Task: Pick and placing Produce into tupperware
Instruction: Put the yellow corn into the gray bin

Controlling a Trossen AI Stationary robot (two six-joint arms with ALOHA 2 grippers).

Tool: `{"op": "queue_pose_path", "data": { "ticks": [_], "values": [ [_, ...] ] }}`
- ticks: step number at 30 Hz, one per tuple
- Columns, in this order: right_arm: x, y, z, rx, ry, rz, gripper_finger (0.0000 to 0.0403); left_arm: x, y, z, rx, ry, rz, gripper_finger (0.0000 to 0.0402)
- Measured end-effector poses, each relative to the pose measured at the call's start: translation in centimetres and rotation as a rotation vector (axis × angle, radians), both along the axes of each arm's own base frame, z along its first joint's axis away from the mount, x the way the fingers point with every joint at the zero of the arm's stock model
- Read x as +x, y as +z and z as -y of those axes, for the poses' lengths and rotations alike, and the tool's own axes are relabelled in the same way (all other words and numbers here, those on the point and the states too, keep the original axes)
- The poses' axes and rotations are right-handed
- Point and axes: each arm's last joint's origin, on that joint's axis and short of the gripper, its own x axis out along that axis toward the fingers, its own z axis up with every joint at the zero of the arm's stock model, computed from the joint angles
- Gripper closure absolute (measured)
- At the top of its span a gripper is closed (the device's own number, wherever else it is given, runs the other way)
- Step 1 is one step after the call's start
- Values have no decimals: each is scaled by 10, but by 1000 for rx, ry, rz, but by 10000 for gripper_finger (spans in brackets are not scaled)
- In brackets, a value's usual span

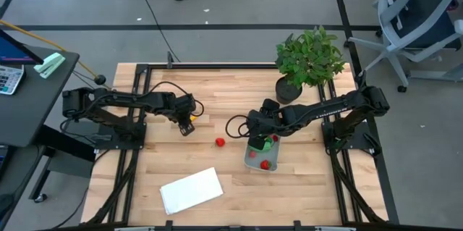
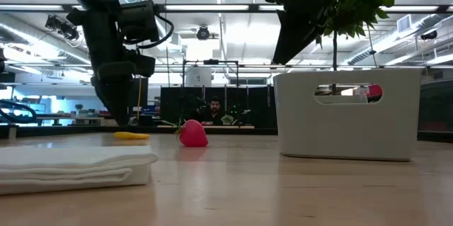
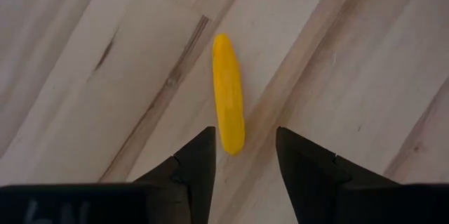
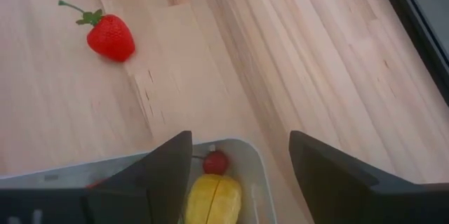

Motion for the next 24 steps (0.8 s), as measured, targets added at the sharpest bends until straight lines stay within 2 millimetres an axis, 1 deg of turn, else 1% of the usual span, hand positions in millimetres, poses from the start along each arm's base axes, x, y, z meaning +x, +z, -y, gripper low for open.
{"op": "queue_pose_path", "data": {
  "ticks": [14,18,24],
  "values": [
    [0,0,0,1,0,0,155,2,0,-1,11,24,17,246],
    [0,0,0,15,-26,11,155,2,0,-1,10,30,16,248],
    [0,0,0,19,-33,12,155,4,-9,-2,4,31,-24,244]
  ]
}}
